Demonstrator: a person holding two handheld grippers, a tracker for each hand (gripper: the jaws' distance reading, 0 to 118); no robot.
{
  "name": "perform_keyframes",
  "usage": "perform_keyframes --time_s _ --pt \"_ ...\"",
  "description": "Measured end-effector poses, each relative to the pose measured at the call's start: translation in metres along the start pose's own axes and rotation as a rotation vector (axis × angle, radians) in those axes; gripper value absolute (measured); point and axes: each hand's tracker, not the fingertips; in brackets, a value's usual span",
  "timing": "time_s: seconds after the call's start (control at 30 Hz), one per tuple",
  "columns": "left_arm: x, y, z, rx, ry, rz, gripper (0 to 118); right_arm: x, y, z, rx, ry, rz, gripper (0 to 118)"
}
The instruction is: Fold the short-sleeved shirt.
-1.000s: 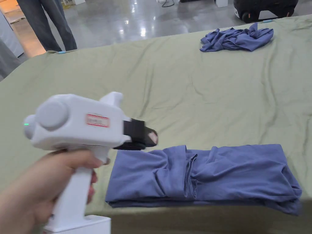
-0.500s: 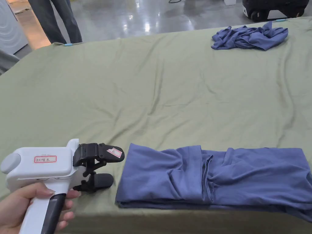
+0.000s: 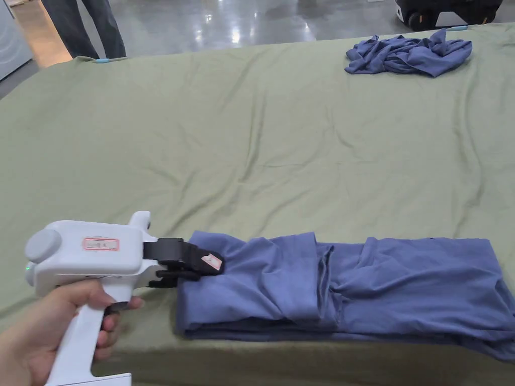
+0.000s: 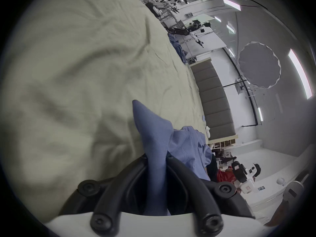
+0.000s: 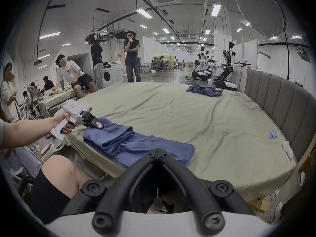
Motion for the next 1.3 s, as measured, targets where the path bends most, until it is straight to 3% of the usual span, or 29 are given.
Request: perform_keyframes --time_s 0.07,0.13,0.23,0.27,0.43,0.53,0.7,0.83,0.87,0.9,0.93,1.03,1.07,1.17,1.27,1.3 --pt "0.000 0.005 0.024 0.033 0.133 -0.036 6 0.000 0.000 0.001 0.000 -0.001 0.003 2" --pt "-0.008 0.017 0.053 0.049 0.144 0.038 6 0.000 0.000 0.002 0.002 0.000 0.005 2" --pt "-0.002 0.030 0.092 0.062 0.359 -0.016 6 0.001 0.000 0.005 0.008 -0.001 0.012 2" --pt "0.002 0.034 0.102 0.065 0.401 0.025 6 0.001 0.000 0.006 0.011 -0.004 0.014 2" --pt "0.081 0.032 0.124 0.062 0.414 0.002 6 0.003 -0.004 0.006 0.019 0.006 0.004 2" --pt "0.132 0.038 0.113 0.018 0.374 -0.050 6 0.003 -0.006 0.008 0.031 0.015 -0.001 2" --pt "0.192 0.044 0.051 -0.070 0.430 -0.205 6 0.007 -0.011 0.019 0.056 0.025 -0.018 2" --pt "0.206 0.041 -0.019 -0.131 0.437 -0.186 7 0.017 -0.016 0.036 0.079 -0.003 -0.026 2" --pt "0.206 0.037 -0.039 -0.162 0.431 -0.179 11 0.021 -0.018 0.041 0.082 -0.008 -0.032 2" --pt "0.205 0.035 -0.055 -0.170 0.432 -0.171 23 0.024 -0.020 0.044 0.084 -0.015 -0.040 2" --pt "0.206 0.027 -0.075 -0.186 0.429 -0.147 55 0.028 -0.022 0.048 0.087 -0.023 -0.047 2" --pt "0.210 0.014 -0.109 -0.171 0.341 -0.104 98 0.036 -0.028 0.056 0.083 -0.047 -0.062 2" --pt "0.220 0.009 -0.113 -0.162 0.313 -0.135 118 0.039 -0.030 0.058 0.081 -0.049 -0.065 2" --pt "0.240 0.005 -0.095 -0.123 0.296 -0.230 118 0.045 -0.035 0.062 0.076 -0.054 -0.069 2" --pt "0.249 -0.007 -0.078 -0.069 0.484 -0.362 115 0.048 -0.038 0.063 0.077 -0.056 -0.077 2" --pt "0.246 -0.014 -0.078 -0.061 0.531 -0.398 97 0.048 -0.039 0.063 0.080 -0.053 -0.083 2"
